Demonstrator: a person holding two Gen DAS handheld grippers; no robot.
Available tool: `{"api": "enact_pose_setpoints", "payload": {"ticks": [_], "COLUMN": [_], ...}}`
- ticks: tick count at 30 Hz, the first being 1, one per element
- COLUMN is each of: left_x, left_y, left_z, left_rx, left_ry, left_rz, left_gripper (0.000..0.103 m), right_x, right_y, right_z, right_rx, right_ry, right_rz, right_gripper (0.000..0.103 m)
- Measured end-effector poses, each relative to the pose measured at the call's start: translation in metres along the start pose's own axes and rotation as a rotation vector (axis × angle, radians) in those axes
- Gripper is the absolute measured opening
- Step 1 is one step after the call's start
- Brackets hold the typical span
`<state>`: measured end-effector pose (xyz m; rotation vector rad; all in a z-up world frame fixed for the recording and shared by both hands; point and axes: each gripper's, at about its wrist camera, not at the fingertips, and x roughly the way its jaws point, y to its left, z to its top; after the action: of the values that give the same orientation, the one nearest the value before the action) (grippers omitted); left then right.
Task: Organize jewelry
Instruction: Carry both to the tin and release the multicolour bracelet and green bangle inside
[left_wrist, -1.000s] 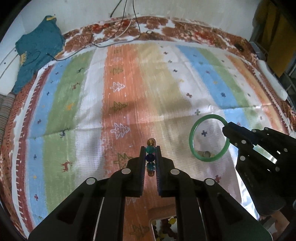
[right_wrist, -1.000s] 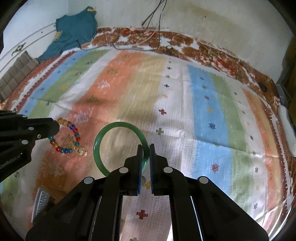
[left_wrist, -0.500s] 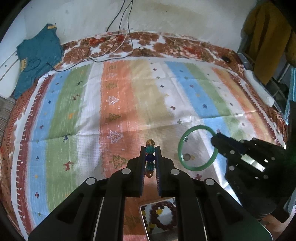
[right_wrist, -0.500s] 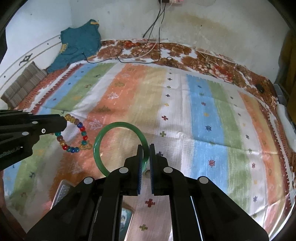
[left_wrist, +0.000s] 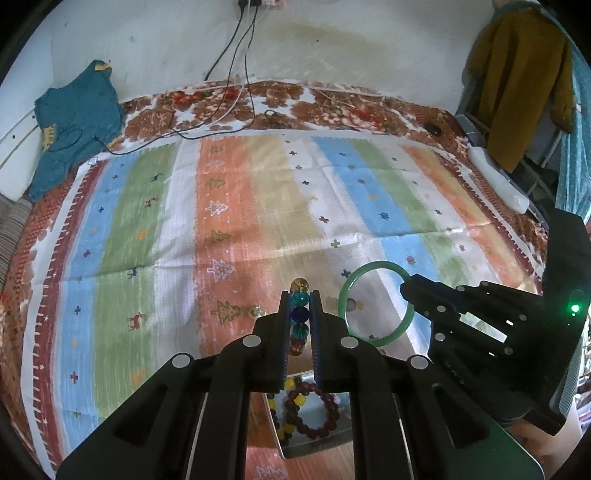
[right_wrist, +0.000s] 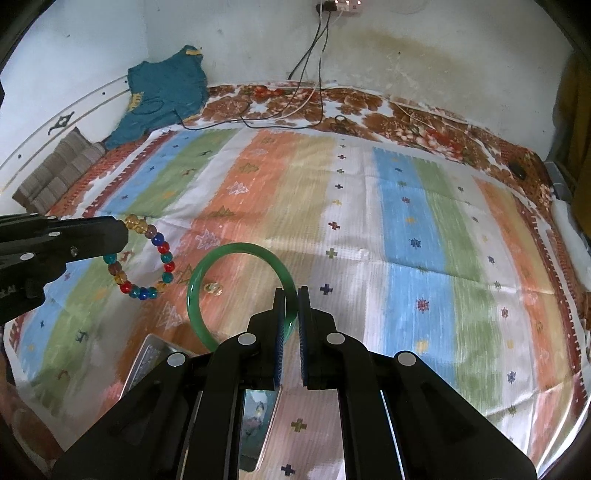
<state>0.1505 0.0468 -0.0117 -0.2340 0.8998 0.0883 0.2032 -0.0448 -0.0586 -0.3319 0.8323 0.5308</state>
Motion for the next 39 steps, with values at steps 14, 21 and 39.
{"api": "enact_pose_setpoints", "payload": {"ticks": [14, 21, 39], "left_x": [-0.025, -0.033, -0.006], "left_y": [-0.016, -0.018, 0.005], "left_z": [-0.035, -0.050, -0.050], "left_rx": [0.042, 0.043, -0.010], "left_ry": [-0.017, -0.016, 0.088], "left_rz": [-0.014, -0.019, 0.085], "left_gripper": [0.009, 0.009, 0.039], "right_x": [-0.026, -0.034, -0.009], "right_y": [0.010, 0.016, -0.006], "right_z": [-0.031, -0.044, -0.042], "right_rx": [-0.014, -0.025, 0.084], "right_ry": [0.004, 0.013, 0.126], "right_rz": [0.008, 0.030, 0.040], "right_gripper": [0.008, 0.008, 0.039]}}
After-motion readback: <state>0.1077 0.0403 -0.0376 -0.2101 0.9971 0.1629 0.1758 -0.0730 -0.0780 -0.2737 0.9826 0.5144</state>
